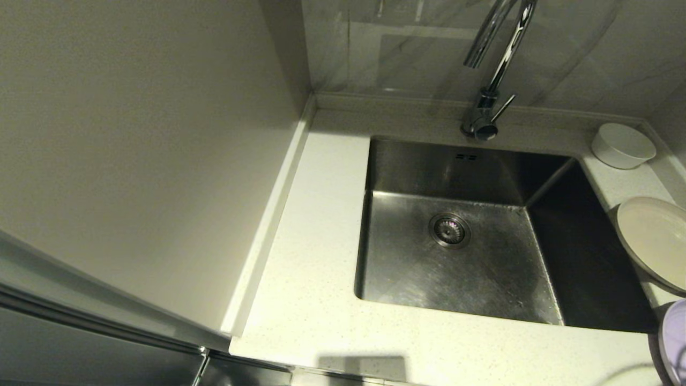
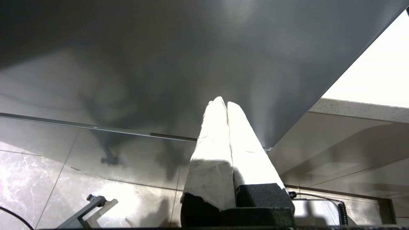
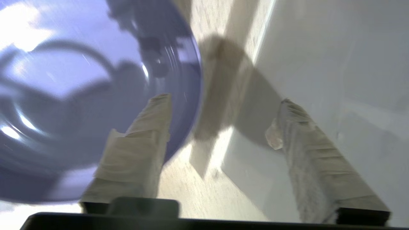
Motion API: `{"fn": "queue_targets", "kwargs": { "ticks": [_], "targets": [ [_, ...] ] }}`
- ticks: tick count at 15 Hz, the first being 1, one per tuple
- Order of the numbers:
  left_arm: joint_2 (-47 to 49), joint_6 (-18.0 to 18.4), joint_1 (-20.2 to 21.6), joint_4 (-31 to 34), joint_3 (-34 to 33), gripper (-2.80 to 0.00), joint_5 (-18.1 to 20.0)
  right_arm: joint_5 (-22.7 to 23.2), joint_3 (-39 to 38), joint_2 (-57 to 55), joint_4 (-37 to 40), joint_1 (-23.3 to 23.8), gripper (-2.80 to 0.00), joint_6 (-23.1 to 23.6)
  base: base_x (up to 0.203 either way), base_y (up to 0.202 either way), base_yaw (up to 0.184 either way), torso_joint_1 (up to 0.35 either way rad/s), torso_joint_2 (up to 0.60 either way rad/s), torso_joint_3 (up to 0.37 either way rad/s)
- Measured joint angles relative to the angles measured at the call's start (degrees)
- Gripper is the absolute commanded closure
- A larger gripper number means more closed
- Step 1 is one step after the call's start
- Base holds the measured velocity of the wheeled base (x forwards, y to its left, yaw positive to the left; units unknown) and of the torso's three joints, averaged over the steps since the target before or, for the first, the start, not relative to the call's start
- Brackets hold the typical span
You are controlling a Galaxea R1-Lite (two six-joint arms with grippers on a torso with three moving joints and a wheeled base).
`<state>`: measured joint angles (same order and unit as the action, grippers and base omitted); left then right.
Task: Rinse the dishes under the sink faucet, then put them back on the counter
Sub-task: Put a plate back to the table from the sink
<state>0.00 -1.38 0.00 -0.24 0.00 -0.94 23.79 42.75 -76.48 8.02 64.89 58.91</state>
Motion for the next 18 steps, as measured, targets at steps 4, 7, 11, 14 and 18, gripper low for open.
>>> {"fn": "queue_targets", "kwargs": {
  "ticks": [4, 7, 11, 14, 18],
  "targets": [
    [0.0, 0.0, 0.0, 0.0, 0.0, 0.00, 0.0, 1.8, 1.1, 1.9, 0.0, -7.1, -2.80, -10.0, 0.000, 0.000, 0.000, 0.000, 0.00, 0.000],
    [0.0, 0.0, 0.0, 0.0, 0.0, 0.00, 0.0, -0.5, 1.0, 4.1, 2.3, -15.3, -2.80, -18.1, 0.000, 0.000, 0.000, 0.000, 0.00, 0.000],
    [0.0, 0.0, 0.0, 0.0, 0.0, 0.00, 0.0, -11.1, 2.5, 6.7, 15.5, -27.3, -2.80, -26.2, 0.000, 0.000, 0.000, 0.000, 0.00, 0.000],
    [0.0, 0.0, 0.0, 0.0, 0.0, 0.00, 0.0, -13.9, 2.2, 10.5, 21.1, -36.5, -2.80, -35.0, 0.000, 0.000, 0.000, 0.000, 0.00, 0.000],
    [0.0, 0.0, 0.0, 0.0, 0.0, 0.00, 0.0, -14.1, 1.3, 15.0, 21.8, -43.4, 0.00, -38.7, 0.000, 0.000, 0.000, 0.000, 0.00, 0.000]
  ]
}}
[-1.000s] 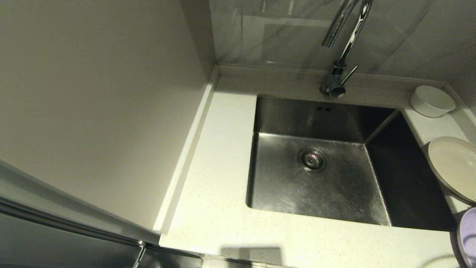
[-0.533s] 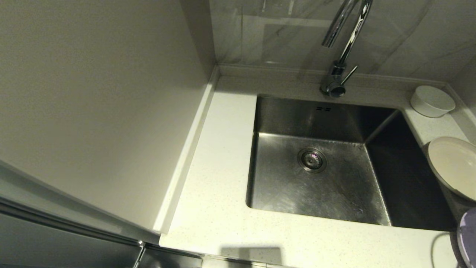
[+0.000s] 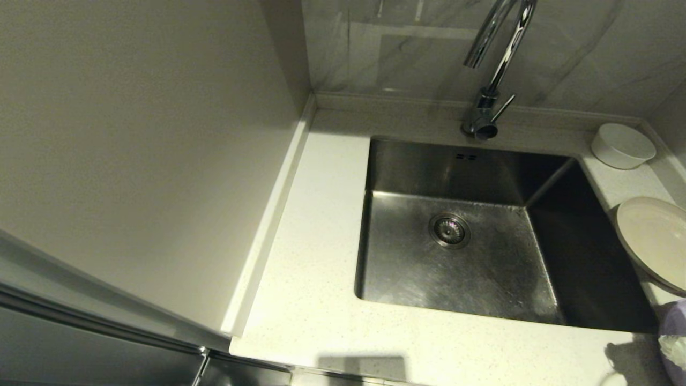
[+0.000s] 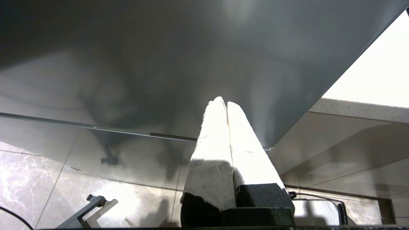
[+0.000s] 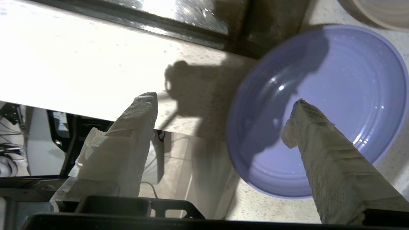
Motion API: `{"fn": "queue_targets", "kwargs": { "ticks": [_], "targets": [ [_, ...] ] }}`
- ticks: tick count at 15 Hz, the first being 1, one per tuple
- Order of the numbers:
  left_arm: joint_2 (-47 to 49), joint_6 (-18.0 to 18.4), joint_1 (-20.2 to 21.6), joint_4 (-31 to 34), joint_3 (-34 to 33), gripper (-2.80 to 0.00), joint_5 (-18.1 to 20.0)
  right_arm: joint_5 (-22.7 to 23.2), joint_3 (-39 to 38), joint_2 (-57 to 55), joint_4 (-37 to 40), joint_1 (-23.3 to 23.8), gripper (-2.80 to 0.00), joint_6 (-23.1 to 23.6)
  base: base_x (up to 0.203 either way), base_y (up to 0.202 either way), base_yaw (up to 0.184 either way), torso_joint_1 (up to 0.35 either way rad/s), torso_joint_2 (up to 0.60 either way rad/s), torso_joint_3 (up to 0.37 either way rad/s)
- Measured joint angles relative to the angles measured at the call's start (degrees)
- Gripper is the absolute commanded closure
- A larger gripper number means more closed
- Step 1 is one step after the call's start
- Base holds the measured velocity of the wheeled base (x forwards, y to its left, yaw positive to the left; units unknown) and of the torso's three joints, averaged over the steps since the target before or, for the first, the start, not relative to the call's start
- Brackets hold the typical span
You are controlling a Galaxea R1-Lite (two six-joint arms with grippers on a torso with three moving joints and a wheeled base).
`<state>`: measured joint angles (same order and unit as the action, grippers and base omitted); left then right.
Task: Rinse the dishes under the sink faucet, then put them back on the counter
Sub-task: Put a plate back to the table from the sink
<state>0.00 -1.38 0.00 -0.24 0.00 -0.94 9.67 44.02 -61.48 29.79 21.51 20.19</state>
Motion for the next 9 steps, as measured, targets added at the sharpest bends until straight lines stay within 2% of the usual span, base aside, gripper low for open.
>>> {"fn": "queue_targets", "kwargs": {
  "ticks": [9],
  "targets": [
    [0.0, 0.0, 0.0, 0.0, 0.0, 0.00, 0.0, -0.1, 1.6, 2.4, -2.1, -3.8, 0.00, -1.1, 0.000, 0.000, 0.000, 0.000, 0.00, 0.000]
  ]
}}
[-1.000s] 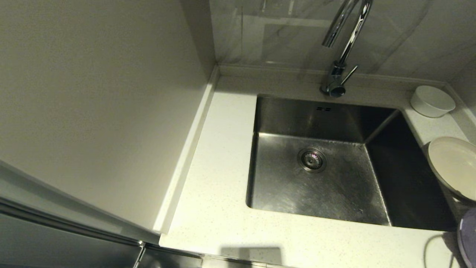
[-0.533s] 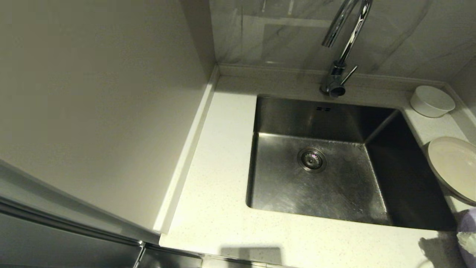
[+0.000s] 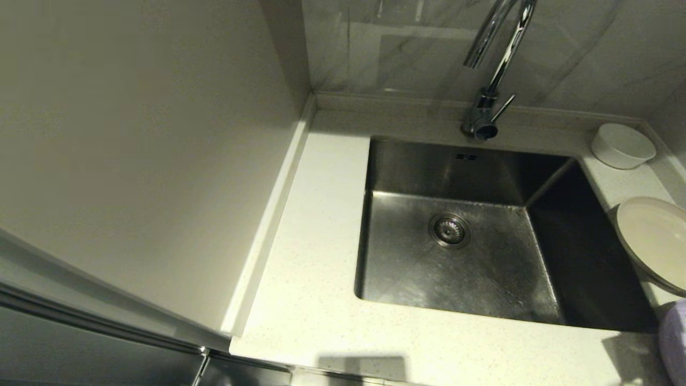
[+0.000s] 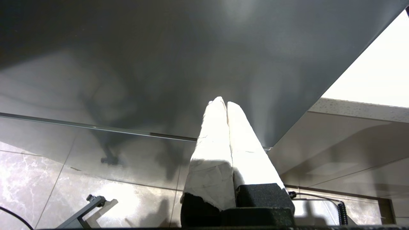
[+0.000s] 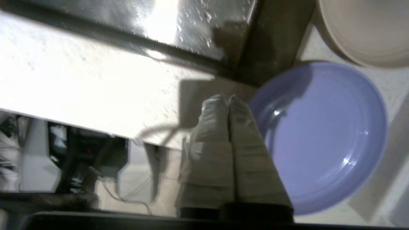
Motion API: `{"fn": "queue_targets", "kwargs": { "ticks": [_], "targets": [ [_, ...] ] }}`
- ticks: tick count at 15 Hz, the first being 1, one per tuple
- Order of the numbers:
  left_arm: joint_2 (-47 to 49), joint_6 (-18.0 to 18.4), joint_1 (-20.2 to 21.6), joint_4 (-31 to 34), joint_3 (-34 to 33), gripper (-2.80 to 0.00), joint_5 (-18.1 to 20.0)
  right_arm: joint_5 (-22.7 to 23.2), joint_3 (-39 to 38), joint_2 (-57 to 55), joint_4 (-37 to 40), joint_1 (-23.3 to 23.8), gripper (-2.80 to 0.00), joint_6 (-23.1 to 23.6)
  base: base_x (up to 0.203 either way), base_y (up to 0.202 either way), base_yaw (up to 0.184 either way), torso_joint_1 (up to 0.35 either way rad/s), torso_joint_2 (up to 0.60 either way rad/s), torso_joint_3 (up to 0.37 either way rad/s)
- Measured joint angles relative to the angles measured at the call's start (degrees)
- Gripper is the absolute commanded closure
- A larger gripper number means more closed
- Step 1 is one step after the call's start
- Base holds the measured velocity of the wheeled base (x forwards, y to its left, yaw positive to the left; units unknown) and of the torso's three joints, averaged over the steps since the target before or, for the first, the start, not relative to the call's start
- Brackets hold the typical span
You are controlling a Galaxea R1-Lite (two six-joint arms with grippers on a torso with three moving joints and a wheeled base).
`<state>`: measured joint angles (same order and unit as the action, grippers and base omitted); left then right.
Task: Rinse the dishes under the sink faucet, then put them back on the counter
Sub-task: Put a plate back to the table from the sink
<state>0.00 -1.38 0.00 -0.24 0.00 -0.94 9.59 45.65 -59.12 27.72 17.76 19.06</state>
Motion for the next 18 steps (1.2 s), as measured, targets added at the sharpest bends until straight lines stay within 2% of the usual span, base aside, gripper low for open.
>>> {"fn": "queue_targets", "kwargs": {
  "ticks": [5, 7, 9, 12, 15, 18],
  "targets": [
    [0.0, 0.0, 0.0, 0.0, 0.0, 0.00, 0.0, -0.5, 3.8, 0.0, -0.3, -2.2, 0.00, -2.6, 0.000, 0.000, 0.000, 0.000, 0.00, 0.000],
    [0.0, 0.0, 0.0, 0.0, 0.0, 0.00, 0.0, -0.4, 5.6, 0.3, -3.1, -4.4, 0.00, -6.4, 0.000, 0.000, 0.000, 0.000, 0.00, 0.000],
    [0.0, 0.0, 0.0, 0.0, 0.0, 0.00, 0.0, -0.2, 6.0, 1.1, -10.2, -6.3, 0.00, -9.2, 0.000, 0.000, 0.000, 0.000, 0.00, 0.000],
    [0.0, 0.0, 0.0, 0.0, 0.0, 0.00, 0.0, 1.3, 4.1, 4.3, -25.5, -9.7, 0.00, -14.7, 0.000, 0.000, 0.000, 0.000, 0.00, 0.000],
    [0.0, 0.0, 0.0, 0.0, 0.0, 0.00, 0.0, 2.3, -1.8, 11.9, -33.7, -11.9, 0.00, -19.6, 0.000, 0.000, 0.000, 0.000, 0.00, 0.000],
    [0.0, 0.0, 0.0, 0.0, 0.0, 0.00, 0.0, 2.3, -15.8, 23.1, -35.3, -13.6, 0.00, -21.4, 0.000, 0.000, 0.000, 0.000, 0.00, 0.000]
  ]
}}
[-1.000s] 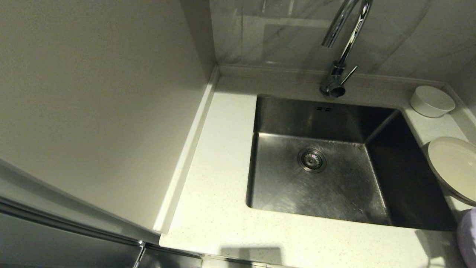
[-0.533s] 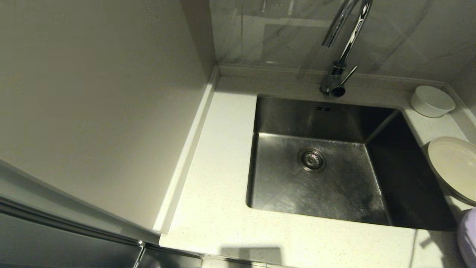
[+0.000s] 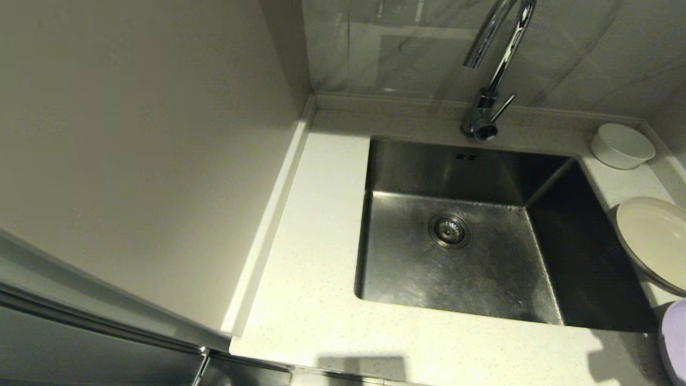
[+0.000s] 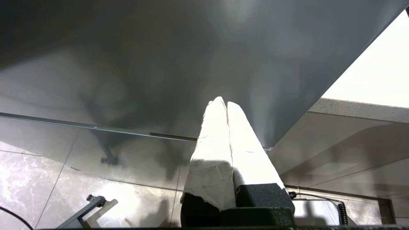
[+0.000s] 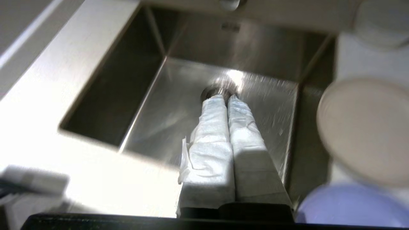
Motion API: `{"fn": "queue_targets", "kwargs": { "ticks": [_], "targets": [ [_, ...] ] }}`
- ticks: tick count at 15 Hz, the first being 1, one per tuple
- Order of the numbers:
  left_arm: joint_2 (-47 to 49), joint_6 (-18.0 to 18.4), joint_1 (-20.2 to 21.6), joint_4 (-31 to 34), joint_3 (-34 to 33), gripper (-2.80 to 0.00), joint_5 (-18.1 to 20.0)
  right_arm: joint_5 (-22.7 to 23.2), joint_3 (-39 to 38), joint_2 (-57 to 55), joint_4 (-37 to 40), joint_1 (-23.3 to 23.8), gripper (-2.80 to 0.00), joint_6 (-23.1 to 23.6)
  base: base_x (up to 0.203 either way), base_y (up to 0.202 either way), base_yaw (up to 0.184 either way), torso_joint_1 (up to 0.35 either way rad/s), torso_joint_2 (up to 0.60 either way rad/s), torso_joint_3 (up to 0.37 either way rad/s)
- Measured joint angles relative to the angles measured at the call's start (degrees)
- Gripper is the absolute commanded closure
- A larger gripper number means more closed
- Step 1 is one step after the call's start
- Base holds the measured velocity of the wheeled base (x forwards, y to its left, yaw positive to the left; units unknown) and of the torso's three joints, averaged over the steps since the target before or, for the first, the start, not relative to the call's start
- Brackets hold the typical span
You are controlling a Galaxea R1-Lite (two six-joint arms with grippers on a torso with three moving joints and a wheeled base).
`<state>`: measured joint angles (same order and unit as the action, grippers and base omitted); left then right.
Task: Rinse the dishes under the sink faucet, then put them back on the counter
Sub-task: Put a plate back to the table from the sink
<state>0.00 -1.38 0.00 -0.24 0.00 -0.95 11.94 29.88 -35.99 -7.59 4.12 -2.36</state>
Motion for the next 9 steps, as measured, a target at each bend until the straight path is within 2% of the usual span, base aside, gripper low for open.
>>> {"fn": "queue_targets", "kwargs": {
  "ticks": [4, 9],
  "targets": [
    [0.0, 0.0, 0.0, 0.0, 0.0, 0.00, 0.0, 0.1, -16.2, 14.9, -3.8, -3.1, 0.00, -0.2, 0.000, 0.000, 0.000, 0.000, 0.00, 0.000],
    [0.0, 0.0, 0.0, 0.0, 0.0, 0.00, 0.0, -1.4, -27.7, 24.2, -8.5, -5.2, 0.00, 0.0, 0.000, 0.000, 0.000, 0.000, 0.00, 0.000]
  ]
}}
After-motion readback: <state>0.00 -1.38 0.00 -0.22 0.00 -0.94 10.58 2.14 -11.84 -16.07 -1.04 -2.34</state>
